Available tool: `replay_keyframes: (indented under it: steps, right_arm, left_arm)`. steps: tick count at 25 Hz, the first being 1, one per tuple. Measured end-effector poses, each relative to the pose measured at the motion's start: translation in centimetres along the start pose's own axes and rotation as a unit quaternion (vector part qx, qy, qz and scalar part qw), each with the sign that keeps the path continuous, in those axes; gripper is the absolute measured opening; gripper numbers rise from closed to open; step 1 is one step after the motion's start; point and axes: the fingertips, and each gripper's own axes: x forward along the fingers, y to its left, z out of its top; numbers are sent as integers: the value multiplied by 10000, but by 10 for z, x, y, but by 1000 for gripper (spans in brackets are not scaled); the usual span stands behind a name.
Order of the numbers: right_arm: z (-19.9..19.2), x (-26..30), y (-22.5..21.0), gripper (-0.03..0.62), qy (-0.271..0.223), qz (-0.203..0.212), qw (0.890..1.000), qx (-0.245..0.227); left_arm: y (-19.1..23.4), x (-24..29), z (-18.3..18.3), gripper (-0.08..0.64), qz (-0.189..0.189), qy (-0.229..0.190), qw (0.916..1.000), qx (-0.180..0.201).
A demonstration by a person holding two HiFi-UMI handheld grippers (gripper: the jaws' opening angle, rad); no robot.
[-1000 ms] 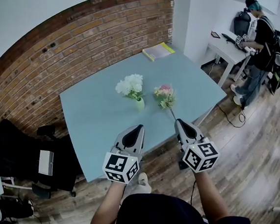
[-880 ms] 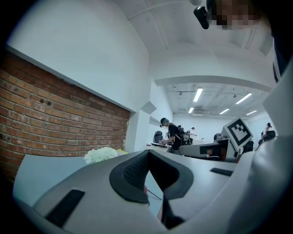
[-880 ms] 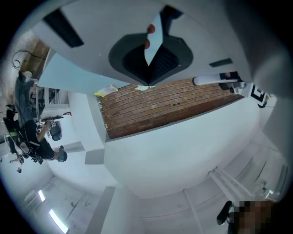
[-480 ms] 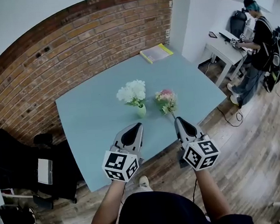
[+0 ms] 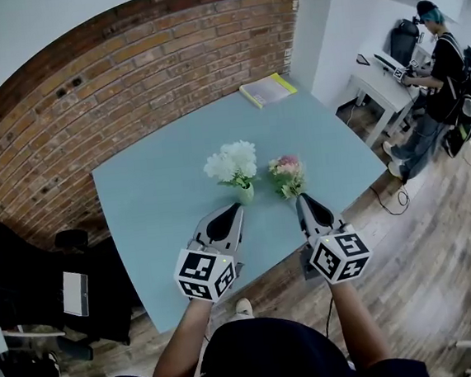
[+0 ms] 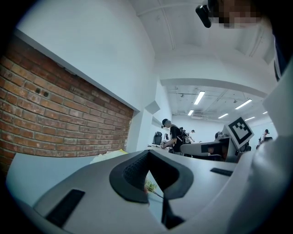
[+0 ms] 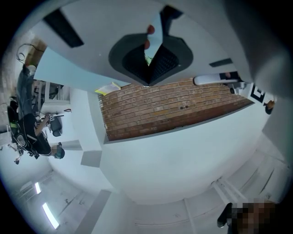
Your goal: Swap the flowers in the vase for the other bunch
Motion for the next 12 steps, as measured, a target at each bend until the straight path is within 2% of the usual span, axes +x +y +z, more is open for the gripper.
replay_keyframes:
  steps: [12]
  right_arm:
    - [-7,41,5,12,136,-175,9997,41]
  left_arm:
    - [38,14,-5,5,-122,103,9997,-156]
